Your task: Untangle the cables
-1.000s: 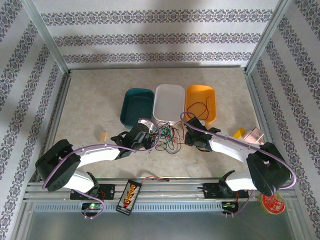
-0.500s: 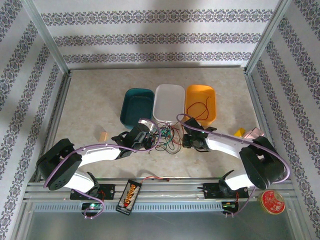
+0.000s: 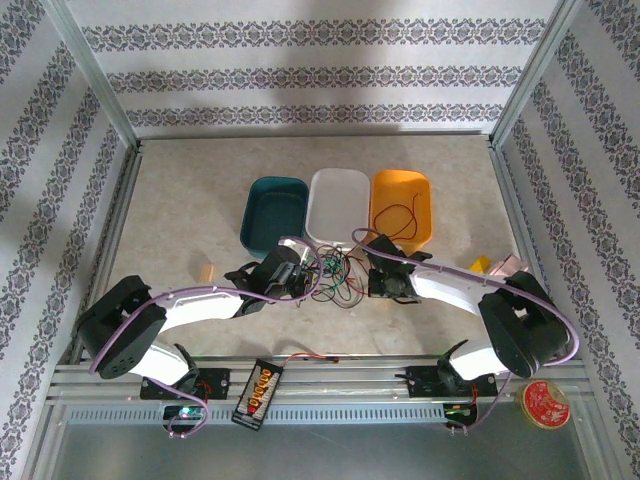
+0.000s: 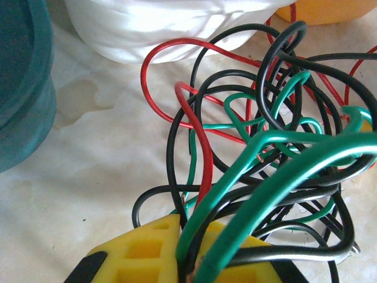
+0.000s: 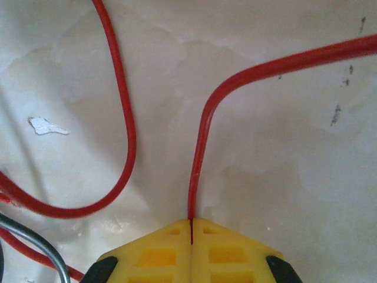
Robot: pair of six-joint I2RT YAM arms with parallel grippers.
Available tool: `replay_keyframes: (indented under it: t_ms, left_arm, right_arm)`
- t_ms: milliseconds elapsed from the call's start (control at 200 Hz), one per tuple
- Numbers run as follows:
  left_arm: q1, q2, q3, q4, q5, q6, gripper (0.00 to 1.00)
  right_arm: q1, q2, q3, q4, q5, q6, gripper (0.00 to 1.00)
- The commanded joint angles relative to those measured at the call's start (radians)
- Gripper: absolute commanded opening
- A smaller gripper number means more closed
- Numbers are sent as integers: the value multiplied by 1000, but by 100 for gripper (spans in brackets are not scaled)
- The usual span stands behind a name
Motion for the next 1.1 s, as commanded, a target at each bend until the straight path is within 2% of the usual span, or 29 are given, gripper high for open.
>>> replay_keyframes:
  t_ms: [0, 120, 360, 530, 790, 930, 1095]
  left_arm:
    - [6, 1, 30, 28, 1, -5, 0]
    - [6, -7, 22, 24, -16, -2, 0]
    - [7, -29, 8, -14, -63, 2, 0]
    - [7, -30, 6, -57, -113, -4, 0]
    - [9, -6, 8, -102, -163, -20, 0]
    - [9, -4, 0, -101, -172, -29, 0]
    - [9, 8, -6, -108, -181, -27, 0]
  right_arm:
    - [-32, -72, -22, -52, 51, 30, 0]
    - [-93, -174, -34, -88, 128, 47, 0]
    - [-351, -416, -41, -146, 177, 25, 0]
    - [-457, -539, 17, -189, 252, -29, 0]
    - [-537, -654, 148, -225, 396, -100, 0]
    - [-555, -693, 222, -217, 434, -148, 0]
    - [-557, -738, 297, -137, 357, -204, 0]
